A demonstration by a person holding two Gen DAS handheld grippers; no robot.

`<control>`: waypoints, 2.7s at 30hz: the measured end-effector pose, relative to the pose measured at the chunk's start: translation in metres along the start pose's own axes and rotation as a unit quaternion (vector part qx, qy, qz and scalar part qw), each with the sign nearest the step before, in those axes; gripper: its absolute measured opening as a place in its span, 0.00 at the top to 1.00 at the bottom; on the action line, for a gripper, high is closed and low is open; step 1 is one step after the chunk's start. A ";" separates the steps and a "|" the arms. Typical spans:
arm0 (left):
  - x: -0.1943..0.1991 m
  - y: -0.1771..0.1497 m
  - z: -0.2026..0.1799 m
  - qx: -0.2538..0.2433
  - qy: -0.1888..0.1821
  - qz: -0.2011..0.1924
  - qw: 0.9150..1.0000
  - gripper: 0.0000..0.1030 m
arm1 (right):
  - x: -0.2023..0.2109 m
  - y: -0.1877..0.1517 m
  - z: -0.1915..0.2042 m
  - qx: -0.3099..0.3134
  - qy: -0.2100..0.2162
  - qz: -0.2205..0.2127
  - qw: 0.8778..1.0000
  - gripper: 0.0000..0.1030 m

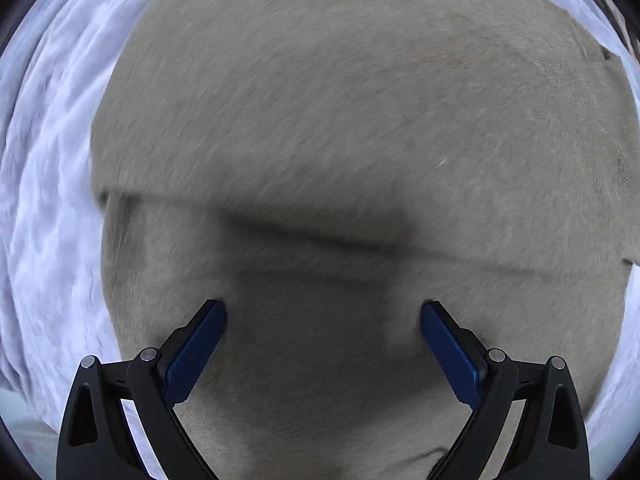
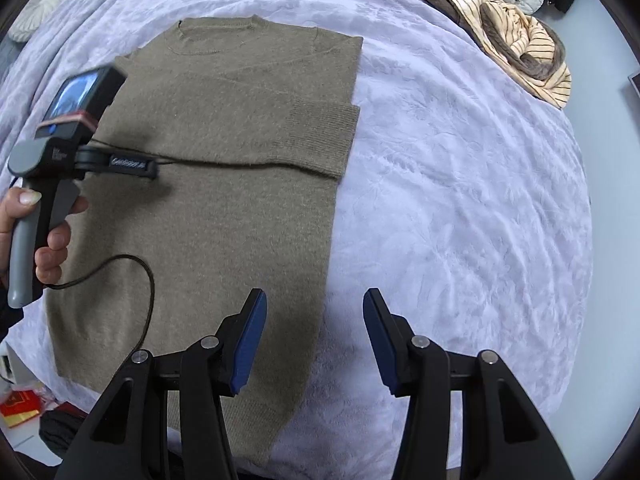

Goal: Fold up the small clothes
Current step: 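Move both open grippers down to the ribbed hem of the sweater, then close both grippers on the two corners of the sweater hem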

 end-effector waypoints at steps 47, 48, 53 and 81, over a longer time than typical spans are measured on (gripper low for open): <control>0.027 -0.306 0.035 0.006 -0.126 0.069 0.990 0.01 | -0.068 -0.182 0.055 -0.132 0.100 0.077 0.983 0.42; 0.032 -0.323 0.020 0.006 -0.118 0.073 0.990 0.01 | -0.070 -0.182 0.055 -0.138 0.112 0.076 0.981 0.42; 0.033 -0.332 -0.034 0.022 -0.099 0.100 0.990 0.01 | -0.080 -0.186 0.048 -0.127 0.155 0.068 0.977 0.48; 0.064 -0.328 -0.056 0.069 -0.101 0.046 0.991 0.88 | -0.074 -0.177 0.044 -0.113 0.288 0.079 0.948 0.94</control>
Point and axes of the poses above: each gripper's, at about its wrist camera, not at the fingertips, and x roughly against the way its jaws point, z to its left, y to its top, the point moved 7 cm from there along -x, roughly the way its jaws point, and after that the axes turned 5 degrees about -z, right-handed, at the moved point
